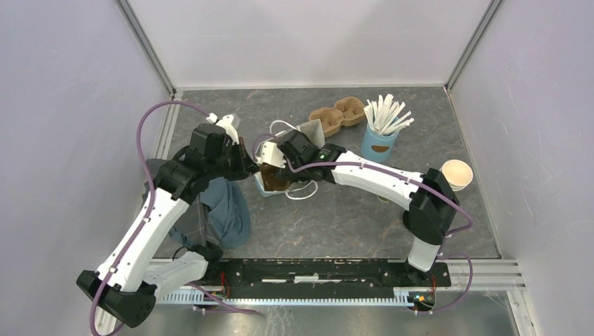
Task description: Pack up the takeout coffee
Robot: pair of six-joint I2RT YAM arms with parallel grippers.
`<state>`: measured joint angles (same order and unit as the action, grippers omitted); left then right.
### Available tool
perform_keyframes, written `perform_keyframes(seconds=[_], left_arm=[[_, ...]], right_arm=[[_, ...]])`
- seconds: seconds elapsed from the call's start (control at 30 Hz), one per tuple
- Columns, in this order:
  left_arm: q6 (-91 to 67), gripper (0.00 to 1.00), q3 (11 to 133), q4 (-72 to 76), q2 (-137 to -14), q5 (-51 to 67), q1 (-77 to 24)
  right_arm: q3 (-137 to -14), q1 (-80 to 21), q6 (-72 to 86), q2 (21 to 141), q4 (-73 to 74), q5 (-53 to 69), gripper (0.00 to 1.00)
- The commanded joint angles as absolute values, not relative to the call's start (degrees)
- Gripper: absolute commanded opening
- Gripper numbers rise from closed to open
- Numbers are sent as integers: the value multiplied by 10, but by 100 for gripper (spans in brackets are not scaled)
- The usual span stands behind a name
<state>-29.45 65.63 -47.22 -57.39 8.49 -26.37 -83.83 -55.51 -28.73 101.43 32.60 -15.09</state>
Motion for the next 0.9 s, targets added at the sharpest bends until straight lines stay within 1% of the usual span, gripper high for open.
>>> perform_keyframes(seconds=[0.0, 0.1, 0.27, 0.4, 0.57, 0.63, 0.73, 0.87], left_arm=[[-319, 2, 694, -519, -578, 4, -266], [-316, 2, 704, -529, -581, -36, -266], [-302, 2, 711, -519, -598, -45, -266], [-291, 2, 717, -513, -613, -54, -266], [-284, 2, 716, -505, -626, -42, -266], [-285, 2, 719, -505, -630, -44, -266], [-289, 2, 720, -501, -634, -45, -266], [-292, 2, 721, -494, -636, -46, -266]], right_arm=[[-852, -553, -253, 1049, 347, -122, 53], [-834, -546, -245, 1061, 336, -114, 53], [-812, -534, -228, 1090, 338, -112, 53], [-772, -521, -218, 1088, 309, -104, 52], [-777, -517, -224, 1112, 312, -101, 52], [-804, -517, -223, 1116, 333, -105, 54], [-851, -517, -212, 1102, 362, -104, 60], [-886, -517, -187, 1072, 374, -98, 67]])
